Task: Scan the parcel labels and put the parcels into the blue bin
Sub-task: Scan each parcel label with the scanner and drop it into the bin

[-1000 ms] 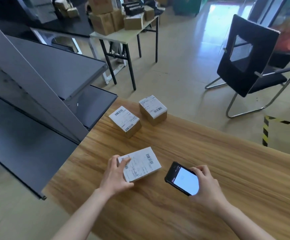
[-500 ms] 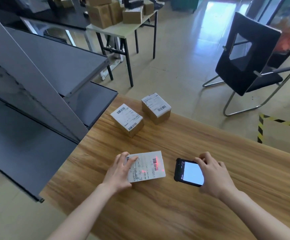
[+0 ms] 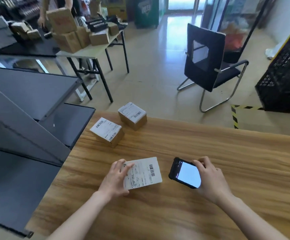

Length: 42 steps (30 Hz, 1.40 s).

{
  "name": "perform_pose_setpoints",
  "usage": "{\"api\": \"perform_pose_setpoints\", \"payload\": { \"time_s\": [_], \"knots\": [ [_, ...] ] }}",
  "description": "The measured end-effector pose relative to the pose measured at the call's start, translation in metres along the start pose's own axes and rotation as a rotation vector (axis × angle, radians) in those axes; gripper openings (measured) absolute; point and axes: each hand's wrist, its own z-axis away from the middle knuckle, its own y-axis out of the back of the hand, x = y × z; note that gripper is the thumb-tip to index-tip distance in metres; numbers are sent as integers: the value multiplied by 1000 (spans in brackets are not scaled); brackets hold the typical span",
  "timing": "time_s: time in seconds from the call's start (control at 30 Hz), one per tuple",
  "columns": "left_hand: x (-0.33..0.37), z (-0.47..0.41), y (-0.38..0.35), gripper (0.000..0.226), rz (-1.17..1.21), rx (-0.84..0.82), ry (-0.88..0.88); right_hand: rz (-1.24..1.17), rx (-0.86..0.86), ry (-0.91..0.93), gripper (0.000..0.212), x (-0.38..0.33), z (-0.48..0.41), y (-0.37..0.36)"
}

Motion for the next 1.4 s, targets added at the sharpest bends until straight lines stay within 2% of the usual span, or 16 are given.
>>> {"api": "perform_pose_setpoints", "payload": {
  "time_s": [0.1,0.23,0.33,0.5,0.7,1.0,1.23,1.4],
  "knots": [
    [36,-6,-3,99,-8,-26,-68,-214,38,-151,97,31,39,-2],
    [110,-15,-10,98,37,-4,-143,-500,144,-342,94,88,105,-5],
    [180,-19,-23,99,79,6,-215,-616,252,-458,93,137,162,-8],
    [321,-19,-57,104,87,-81,-406,-737,446,-689,92,220,277,-22],
    [511,-1,-107,100,34,-200,-781,-725,672,-1079,88,291,442,-39],
    [765,68,-191,99,-64,-366,-1229,-735,907,-1643,93,319,631,-78],
    [915,134,-266,97,-47,-527,-1418,-746,958,-1850,88,372,718,-102],
    [1005,155,-308,101,-37,-585,-1402,-769,920,-1974,86,435,766,-100]
  ]
}}
